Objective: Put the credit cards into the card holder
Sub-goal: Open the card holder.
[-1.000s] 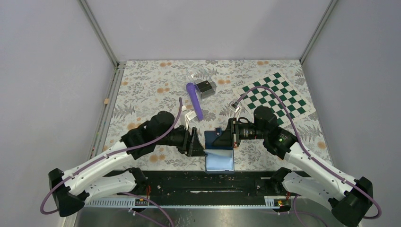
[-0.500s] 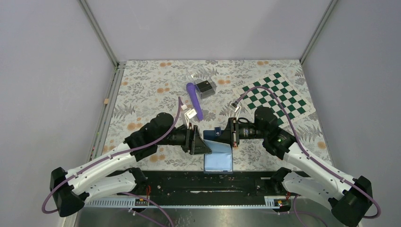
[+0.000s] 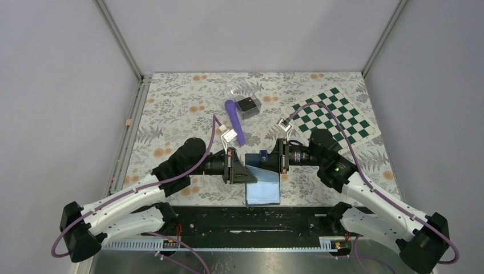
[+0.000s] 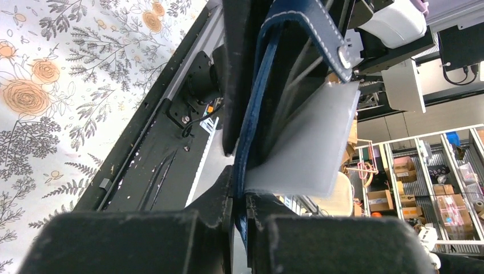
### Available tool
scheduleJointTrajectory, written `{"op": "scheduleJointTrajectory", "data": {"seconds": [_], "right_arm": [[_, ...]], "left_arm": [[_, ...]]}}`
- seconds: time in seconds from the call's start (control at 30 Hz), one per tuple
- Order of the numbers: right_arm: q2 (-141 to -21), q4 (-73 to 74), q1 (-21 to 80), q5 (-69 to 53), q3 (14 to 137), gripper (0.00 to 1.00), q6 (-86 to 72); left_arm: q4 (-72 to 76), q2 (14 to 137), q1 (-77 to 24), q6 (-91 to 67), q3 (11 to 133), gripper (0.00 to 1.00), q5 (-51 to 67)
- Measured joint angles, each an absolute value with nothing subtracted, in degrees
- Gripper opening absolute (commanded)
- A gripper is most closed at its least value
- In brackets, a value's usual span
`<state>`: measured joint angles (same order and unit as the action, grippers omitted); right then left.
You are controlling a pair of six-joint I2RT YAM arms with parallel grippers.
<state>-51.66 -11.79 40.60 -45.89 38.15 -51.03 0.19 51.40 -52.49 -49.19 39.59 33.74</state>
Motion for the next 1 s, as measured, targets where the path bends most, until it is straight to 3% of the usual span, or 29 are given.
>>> {"op": "scheduleJointTrajectory", "data": {"seconds": [0.13,0.27,0.53,1.0], "right_arm": [[-51.3,-10.3,40.5,-43.4,38.4,0.75,-49.3],[-47.4,0.6,40.3,-35.8,40.1,0.99,-42.5],[-37.7,20.0,40.3,-23.0,48.5,0.99,-27.0],[-49.8,29.9,40.3,-26.8,50.7,0.99,-13.8]], "left_arm": [[1.0,51.4,-52.6,-50.1,39.1,0.00,33.6],[-1.3,51.3,-52.7,-50.2,39.1,0.00,31.4],[-11.6,51.2,-51.0,-51.7,39.5,0.00,26.6],[-16.2,56.1,-52.2,-51.3,45.8,0.00,32.6]]}}
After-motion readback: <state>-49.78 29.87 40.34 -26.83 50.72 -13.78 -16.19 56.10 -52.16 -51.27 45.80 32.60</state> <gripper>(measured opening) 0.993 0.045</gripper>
